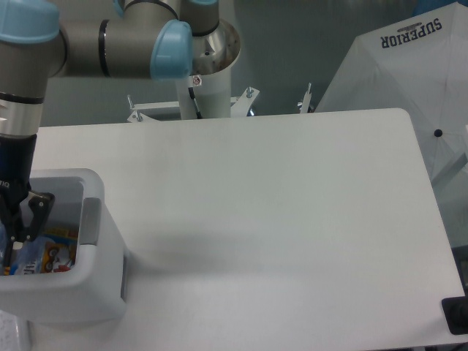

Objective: Place the trash in the trash can
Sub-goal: 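Lower the bottle into the bin and open the gripper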

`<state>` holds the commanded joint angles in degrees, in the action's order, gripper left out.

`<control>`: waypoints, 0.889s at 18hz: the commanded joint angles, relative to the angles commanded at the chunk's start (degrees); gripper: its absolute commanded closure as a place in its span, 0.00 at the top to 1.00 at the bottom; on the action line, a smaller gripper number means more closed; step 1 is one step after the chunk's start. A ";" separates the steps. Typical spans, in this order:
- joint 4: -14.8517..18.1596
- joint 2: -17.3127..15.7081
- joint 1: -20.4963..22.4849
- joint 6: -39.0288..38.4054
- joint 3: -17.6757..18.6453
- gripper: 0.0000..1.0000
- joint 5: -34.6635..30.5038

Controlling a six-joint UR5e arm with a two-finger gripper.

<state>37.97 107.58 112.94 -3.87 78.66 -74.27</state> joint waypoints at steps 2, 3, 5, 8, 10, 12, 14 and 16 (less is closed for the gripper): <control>0.00 -0.79 0.00 0.00 1.23 0.68 -0.09; 0.00 -1.23 0.00 0.09 2.02 0.68 -0.09; 0.00 -2.02 0.00 0.09 3.43 0.68 -0.09; 0.09 -2.38 0.00 0.09 5.01 0.68 -0.09; 0.00 -2.29 0.00 0.09 5.63 0.68 -0.09; 0.09 -2.12 -0.09 0.00 5.89 0.68 -0.09; 0.09 -2.38 -0.09 0.09 7.12 0.68 0.00; 0.09 -2.29 -0.35 0.09 8.17 0.68 0.00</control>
<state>38.06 105.29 112.59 -3.78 86.83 -74.27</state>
